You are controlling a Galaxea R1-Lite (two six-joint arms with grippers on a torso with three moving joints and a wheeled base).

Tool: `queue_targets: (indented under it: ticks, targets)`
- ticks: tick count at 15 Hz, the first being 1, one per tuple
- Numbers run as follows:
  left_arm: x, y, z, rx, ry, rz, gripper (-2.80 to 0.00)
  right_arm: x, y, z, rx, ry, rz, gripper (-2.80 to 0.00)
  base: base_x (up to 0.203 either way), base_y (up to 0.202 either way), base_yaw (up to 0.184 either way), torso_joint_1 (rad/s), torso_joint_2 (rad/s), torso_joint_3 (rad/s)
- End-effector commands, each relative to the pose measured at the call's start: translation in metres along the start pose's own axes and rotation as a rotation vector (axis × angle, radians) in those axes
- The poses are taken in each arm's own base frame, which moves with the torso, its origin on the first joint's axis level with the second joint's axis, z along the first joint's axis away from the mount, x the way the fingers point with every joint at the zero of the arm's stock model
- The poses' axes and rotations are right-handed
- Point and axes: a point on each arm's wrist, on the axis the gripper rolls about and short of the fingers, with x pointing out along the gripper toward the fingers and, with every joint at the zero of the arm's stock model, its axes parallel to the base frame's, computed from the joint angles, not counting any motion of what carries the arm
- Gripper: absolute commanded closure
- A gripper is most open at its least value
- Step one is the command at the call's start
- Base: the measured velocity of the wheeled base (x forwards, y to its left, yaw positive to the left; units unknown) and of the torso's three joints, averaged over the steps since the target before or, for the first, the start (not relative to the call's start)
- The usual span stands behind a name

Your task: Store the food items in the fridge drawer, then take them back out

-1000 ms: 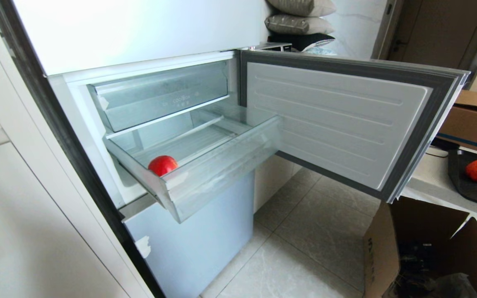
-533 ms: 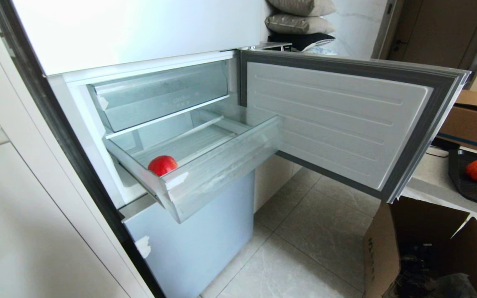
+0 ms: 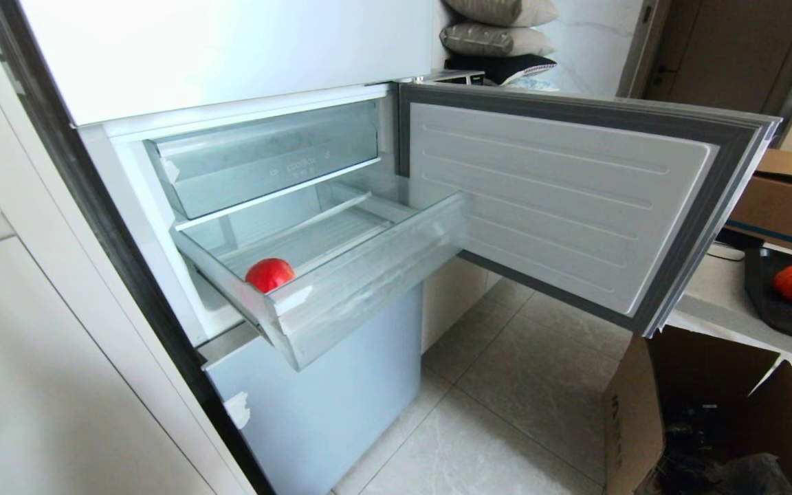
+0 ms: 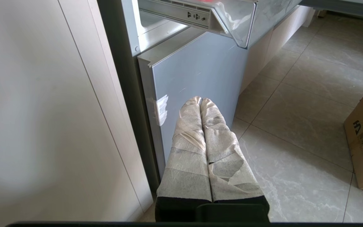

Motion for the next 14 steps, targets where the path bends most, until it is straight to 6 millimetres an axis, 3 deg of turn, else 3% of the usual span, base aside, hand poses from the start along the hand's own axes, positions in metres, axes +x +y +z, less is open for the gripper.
queue_targets:
  ticks: [1, 14]
  targets:
    - [0.0, 0.0, 0.0, 0.0, 0.002, 0.0, 0.0, 0.013, -0.001, -0.005, -0.004, 0.0, 0.0, -2.8, 0.0, 0.0, 0.0, 0.0, 0.0, 0.0]
    - [0.0, 0.0, 0.0, 0.0, 0.002, 0.0, 0.0, 0.052, -0.002, -0.015, -0.035, -0.029, 0.068, -2.8, 0.0, 0.0, 0.0, 0.0, 0.0, 0.0]
